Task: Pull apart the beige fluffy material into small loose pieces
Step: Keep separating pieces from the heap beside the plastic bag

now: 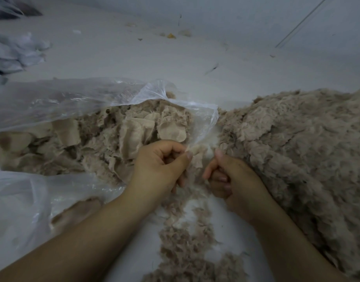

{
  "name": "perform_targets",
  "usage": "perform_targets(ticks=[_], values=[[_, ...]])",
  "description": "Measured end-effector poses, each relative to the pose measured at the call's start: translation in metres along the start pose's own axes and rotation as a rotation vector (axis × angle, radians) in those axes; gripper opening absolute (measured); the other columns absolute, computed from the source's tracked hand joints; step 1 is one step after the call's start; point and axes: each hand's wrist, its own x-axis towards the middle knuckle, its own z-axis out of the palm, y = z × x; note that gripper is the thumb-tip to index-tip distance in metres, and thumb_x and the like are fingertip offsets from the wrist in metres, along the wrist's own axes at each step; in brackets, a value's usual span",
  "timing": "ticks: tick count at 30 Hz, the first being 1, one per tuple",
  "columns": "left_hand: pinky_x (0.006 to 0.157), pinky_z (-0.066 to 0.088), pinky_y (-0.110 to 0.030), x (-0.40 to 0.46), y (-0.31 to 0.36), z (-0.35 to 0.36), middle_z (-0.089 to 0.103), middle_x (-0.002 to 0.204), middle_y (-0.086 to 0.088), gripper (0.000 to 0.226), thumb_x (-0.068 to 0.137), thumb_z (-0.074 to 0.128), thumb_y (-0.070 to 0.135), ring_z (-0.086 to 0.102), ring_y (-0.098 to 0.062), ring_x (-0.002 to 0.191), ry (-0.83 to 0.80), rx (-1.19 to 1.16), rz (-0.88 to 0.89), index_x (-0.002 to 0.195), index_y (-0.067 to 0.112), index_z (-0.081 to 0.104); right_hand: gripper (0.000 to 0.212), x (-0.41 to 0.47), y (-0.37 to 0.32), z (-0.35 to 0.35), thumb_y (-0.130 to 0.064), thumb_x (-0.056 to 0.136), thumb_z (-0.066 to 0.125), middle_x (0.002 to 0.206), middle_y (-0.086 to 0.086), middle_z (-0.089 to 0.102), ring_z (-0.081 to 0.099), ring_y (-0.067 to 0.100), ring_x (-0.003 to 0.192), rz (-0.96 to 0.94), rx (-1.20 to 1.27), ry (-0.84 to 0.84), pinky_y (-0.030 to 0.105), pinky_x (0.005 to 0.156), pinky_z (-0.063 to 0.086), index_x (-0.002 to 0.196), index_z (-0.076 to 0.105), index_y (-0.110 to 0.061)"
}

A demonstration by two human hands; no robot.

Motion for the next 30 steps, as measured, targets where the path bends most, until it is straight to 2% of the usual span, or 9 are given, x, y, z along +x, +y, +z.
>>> perform_targets(ticks=[5,8,12,16,19,22,25,28,30], values=[[0.034,0.04,-0.024,-0.002,0.002,0.004,0.058,0.052,-0.022,0.016,0.091,0.065,0.009,0.052,-0.03,0.036,-0.096,0.019,0.005,0.077,0.004,0.07,0.024,-0.004,0.001,0.009,-0.032,0.087,0.061,0.05,-0.009,0.055,0.041,-0.001,0.039,-0.108,-0.134,0.029,0.012,0.04,0.034,0.077,0.06,-0.011],[0.034,0.04,-0.023,-0.003,0.0,0.006,0.059,0.052,-0.018,0.019,0.093,0.061,0.008,0.053,-0.026,0.036,-0.121,0.005,-0.032,0.076,0.004,0.07,0.023,-0.002,0.002,0.01,-0.019,0.094,0.059,0.064,0.007,0.064,0.058,0.013,0.054,-0.053,-0.162,0.076,0.023,0.051,0.048,0.074,0.066,-0.013],[0.034,0.039,-0.023,-0.001,0.0,0.003,0.06,0.053,-0.021,0.023,0.095,0.059,0.011,0.052,-0.024,0.036,-0.096,-0.03,-0.067,0.075,0.004,0.068,0.046,0.001,0.003,0.01,0.0,0.095,0.045,0.048,-0.005,0.04,0.031,0.006,0.039,-0.022,-0.124,0.137,0.017,0.038,0.03,0.061,0.066,-0.023],[0.034,0.04,-0.024,0.0,0.001,0.003,0.058,0.053,-0.021,0.027,0.095,0.059,0.015,0.053,-0.027,0.037,-0.086,-0.038,-0.099,0.071,0.006,0.067,0.028,0.002,0.0,0.008,-0.024,0.087,0.057,0.052,-0.005,0.033,0.024,0.005,0.04,-0.006,-0.061,0.096,0.018,0.038,0.024,0.059,0.061,-0.022],[0.036,0.041,-0.024,-0.002,0.002,0.005,0.059,0.057,-0.024,0.024,0.095,0.059,0.015,0.052,-0.027,0.039,-0.115,-0.057,-0.12,0.076,0.003,0.068,0.023,-0.003,0.001,0.009,-0.028,0.091,0.065,0.055,-0.006,0.058,0.051,0.003,0.043,-0.08,-0.072,0.004,0.015,0.042,0.041,0.076,0.068,-0.011],[0.036,0.039,-0.026,-0.001,0.001,0.006,0.057,0.054,-0.019,0.031,0.098,0.054,0.016,0.05,-0.026,0.037,-0.112,-0.092,-0.16,0.076,-0.003,0.063,0.031,-0.003,0.003,0.009,-0.028,0.091,0.057,0.075,0.01,0.074,0.07,0.014,0.064,-0.065,-0.05,0.033,0.02,0.055,0.053,0.092,0.073,-0.002],[0.037,0.04,-0.029,0.0,0.002,0.006,0.055,0.05,-0.015,0.04,0.1,0.051,0.022,0.05,-0.027,0.036,-0.096,-0.105,-0.163,0.071,-0.005,0.057,0.037,-0.002,0.003,0.01,-0.03,0.095,0.053,0.078,0.016,0.072,0.068,0.02,0.067,-0.057,-0.07,0.062,0.024,0.058,0.052,0.096,0.071,0.003],[0.034,0.041,-0.026,-0.001,0.004,0.005,0.06,0.055,-0.02,0.033,0.084,0.067,0.032,0.054,-0.027,0.037,-0.166,-0.052,-0.152,0.081,0.0,0.06,0.034,-0.002,0.002,0.012,-0.033,0.091,0.056,0.067,0.01,0.069,0.063,0.015,0.056,-0.056,-0.066,0.106,0.021,0.048,0.047,0.085,0.073,-0.005],[0.034,0.04,-0.024,-0.002,0.003,0.006,0.06,0.056,-0.024,0.024,0.081,0.075,0.019,0.055,-0.025,0.036,-0.211,-0.007,-0.165,0.086,0.001,0.06,0.034,-0.003,0.001,0.013,-0.031,0.094,0.054,0.062,0.007,0.067,0.062,0.012,0.052,-0.046,-0.014,0.129,0.019,0.045,0.047,0.084,0.069,-0.002]])
